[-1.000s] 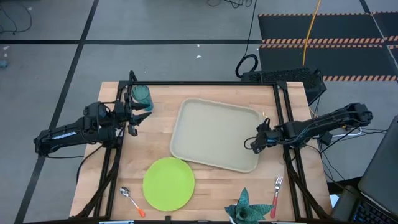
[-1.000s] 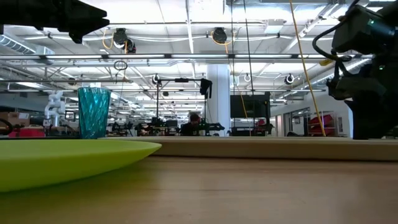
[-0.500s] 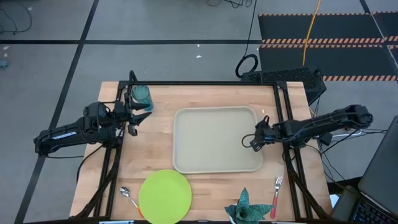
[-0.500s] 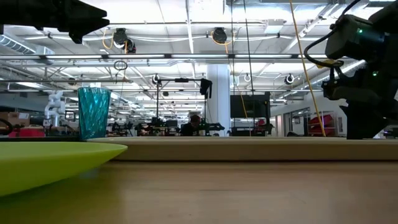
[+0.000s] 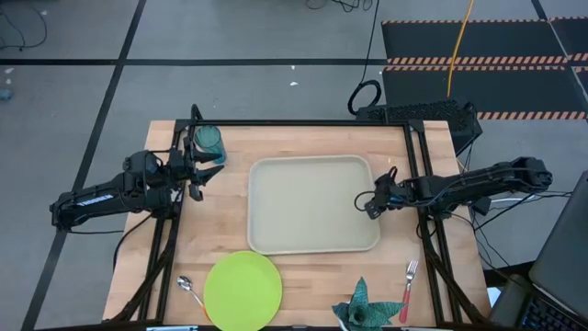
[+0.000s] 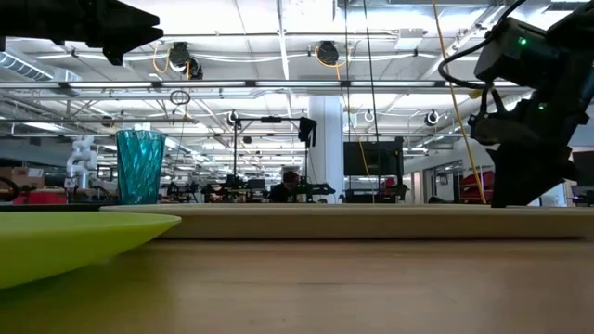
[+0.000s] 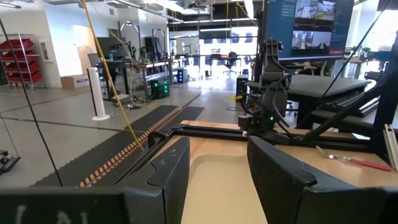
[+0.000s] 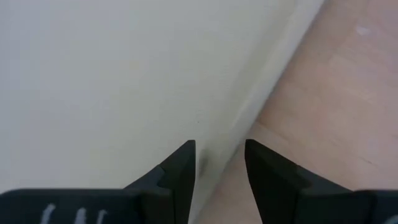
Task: Pick and place plate/cup/fork/spoon on tray
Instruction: Prepare the light brown serving tray
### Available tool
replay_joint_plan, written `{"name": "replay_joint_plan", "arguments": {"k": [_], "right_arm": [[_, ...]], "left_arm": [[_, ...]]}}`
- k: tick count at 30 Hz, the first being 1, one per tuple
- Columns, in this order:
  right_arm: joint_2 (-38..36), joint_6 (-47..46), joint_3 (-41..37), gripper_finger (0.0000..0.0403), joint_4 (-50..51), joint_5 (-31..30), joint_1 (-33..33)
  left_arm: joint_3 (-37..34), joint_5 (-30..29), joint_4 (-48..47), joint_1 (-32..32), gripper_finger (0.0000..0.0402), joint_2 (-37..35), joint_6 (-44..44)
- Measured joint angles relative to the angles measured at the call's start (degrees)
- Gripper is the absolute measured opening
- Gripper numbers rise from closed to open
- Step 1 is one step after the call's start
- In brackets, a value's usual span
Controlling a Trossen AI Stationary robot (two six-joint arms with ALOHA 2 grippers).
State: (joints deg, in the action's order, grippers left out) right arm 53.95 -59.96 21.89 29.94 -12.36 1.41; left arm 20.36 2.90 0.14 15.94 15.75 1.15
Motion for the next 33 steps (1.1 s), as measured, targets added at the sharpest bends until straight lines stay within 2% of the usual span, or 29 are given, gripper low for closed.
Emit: {"name": "replay_joint_plan", "arguments": {"k": [5, 11, 33], "right_arm": [[-0.02, -5.59, 0.0, 0.013, 0.23, 0.84, 0.31], [-0.02, -10.53, -0.5, 0.013, 0.31, 4.86, 1.64], [-0.04, -21.3, -0.68, 0.013, -4.48, 6.5, 8.71]], "left_arm": [[0.0, -0.01, 0.0, -0.01, 0.0166, 0.0, -0.2], [0.0, 0.0, 0.0, -0.01, 0.0166, 0.0, -0.45], [0.0, 0.0, -0.11, 0.0, 0.0166, 0.0, -1.49]]}}
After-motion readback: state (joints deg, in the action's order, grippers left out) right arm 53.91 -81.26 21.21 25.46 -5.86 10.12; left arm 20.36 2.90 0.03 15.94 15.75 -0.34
